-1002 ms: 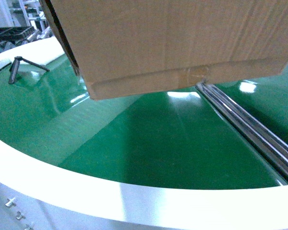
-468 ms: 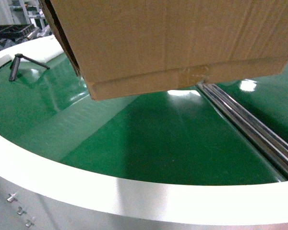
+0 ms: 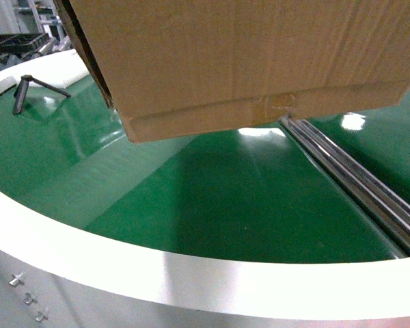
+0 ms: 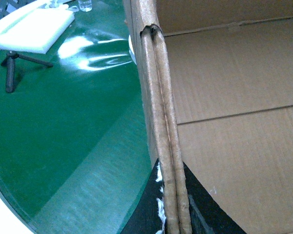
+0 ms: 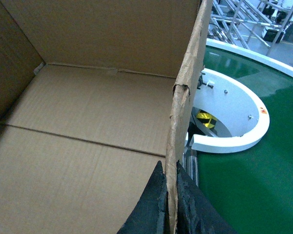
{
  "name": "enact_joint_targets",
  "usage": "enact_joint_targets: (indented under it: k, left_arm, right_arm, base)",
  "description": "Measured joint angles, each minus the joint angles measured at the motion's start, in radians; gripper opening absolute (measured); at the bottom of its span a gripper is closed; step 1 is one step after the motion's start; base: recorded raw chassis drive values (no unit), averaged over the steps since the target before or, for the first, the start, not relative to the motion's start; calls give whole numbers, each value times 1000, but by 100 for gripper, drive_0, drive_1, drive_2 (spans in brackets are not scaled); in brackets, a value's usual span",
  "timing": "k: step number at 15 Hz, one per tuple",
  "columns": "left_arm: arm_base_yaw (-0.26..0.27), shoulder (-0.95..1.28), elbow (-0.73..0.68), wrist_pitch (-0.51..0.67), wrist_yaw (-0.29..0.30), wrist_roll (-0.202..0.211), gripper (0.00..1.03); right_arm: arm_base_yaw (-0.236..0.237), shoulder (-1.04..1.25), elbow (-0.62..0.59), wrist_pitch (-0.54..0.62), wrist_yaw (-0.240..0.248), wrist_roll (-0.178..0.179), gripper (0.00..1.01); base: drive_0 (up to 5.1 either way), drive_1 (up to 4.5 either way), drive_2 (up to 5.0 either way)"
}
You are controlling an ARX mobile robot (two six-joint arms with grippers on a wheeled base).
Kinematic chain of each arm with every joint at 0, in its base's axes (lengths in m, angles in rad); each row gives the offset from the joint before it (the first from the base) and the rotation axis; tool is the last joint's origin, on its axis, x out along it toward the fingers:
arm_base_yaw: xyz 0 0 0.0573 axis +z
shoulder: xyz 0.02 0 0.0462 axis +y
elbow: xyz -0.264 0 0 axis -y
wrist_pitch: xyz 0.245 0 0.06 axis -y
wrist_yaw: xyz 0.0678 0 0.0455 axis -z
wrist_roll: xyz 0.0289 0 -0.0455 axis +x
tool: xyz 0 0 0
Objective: Sort boxes to right shelf from conveyor
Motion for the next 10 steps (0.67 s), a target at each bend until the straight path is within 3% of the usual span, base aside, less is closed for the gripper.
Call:
enact_joint_targets:
  k: [5, 8, 10]
  left_arm:
    - [3, 0, 0, -2, -1, 0, 2]
    - [-12, 1, 0, 2, -4, 0, 2]
    - [3, 1, 0, -3, -1, 0, 2]
  right_arm:
    - [5, 2, 0, 0, 0, 0, 2]
    - [-10, 2, 0, 0, 2, 0, 2]
    - [6, 2, 0, 1, 0, 0, 2]
  base:
    - [454, -393, -113]
    - [-8, -42, 26]
    - [-77, -77, -77]
